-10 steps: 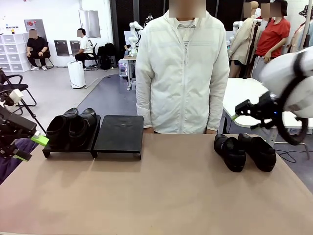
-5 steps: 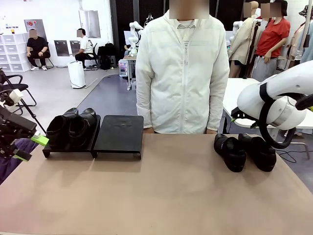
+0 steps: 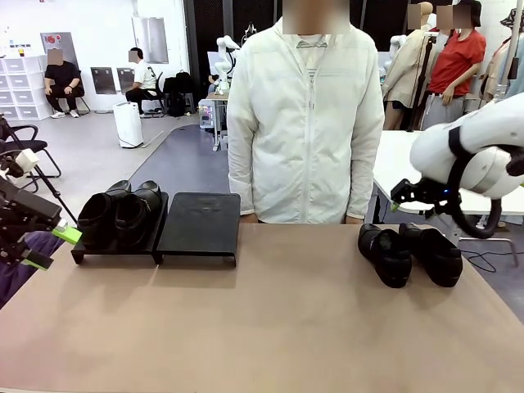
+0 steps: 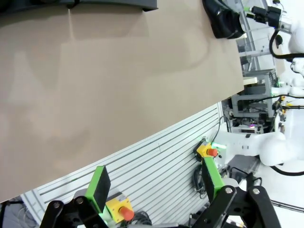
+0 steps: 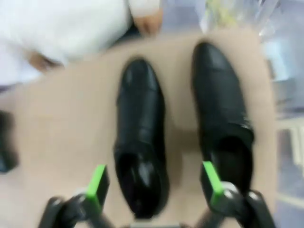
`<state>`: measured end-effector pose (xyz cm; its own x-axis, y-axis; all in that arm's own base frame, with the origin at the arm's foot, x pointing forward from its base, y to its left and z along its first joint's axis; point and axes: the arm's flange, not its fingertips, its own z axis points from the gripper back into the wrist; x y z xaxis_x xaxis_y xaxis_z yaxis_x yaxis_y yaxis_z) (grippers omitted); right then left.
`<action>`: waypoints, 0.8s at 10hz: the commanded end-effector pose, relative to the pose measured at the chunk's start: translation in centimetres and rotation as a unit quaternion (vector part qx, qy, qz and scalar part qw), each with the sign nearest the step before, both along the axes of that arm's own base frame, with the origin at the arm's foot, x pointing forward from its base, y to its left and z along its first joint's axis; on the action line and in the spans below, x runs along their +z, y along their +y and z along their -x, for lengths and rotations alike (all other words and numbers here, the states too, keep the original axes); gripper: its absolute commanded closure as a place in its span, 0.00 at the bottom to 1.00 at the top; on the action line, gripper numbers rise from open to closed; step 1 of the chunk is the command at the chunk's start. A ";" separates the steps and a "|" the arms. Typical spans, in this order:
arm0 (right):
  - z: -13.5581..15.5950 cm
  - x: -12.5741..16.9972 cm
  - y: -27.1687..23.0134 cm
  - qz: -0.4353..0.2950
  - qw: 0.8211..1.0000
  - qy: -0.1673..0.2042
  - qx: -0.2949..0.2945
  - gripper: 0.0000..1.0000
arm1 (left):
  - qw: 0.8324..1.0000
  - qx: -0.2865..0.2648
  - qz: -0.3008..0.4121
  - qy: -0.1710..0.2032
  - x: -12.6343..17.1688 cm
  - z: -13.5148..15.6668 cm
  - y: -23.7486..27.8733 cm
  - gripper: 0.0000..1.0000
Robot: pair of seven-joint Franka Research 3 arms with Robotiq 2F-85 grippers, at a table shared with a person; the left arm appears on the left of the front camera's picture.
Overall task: Organize the shoes by placing them on the stand.
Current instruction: Pick up one Shoe and place it in the middle of the table.
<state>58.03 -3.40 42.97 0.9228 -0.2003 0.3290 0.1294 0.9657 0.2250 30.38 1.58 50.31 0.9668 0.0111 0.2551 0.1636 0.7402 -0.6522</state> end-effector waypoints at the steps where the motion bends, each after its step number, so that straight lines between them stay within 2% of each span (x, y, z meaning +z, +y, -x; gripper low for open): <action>1: -4.2 4.2 -1.0 0.032 0.991 0.110 0.063 0.00 | 1.000 -0.002 -0.001 0.003 0.2 0.2 0.2 0.00; 4: -5.3 1.2 0.9 0.050 0.989 0.126 0.065 0.00 | 1.000 -0.002 -0.001 0.003 0.2 0.2 0.2 0.00; 7: -5.5 -2.4 2.6 0.076 0.977 0.182 0.081 0.00 | 1.000 -0.002 -0.001 0.003 0.2 0.2 0.2 0.00; 8: -5.4 -3.3 3.0 0.085 0.975 0.189 0.079 0.00 | 1.000 -0.002 -0.001 0.003 0.2 0.2 0.2 0.00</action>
<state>63.25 -0.64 38.94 0.9999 0.0067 -0.0088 -0.0060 0.9968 0.0796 30.38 1.58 50.31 0.9669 0.0111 0.2550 0.1636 0.7401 -0.6523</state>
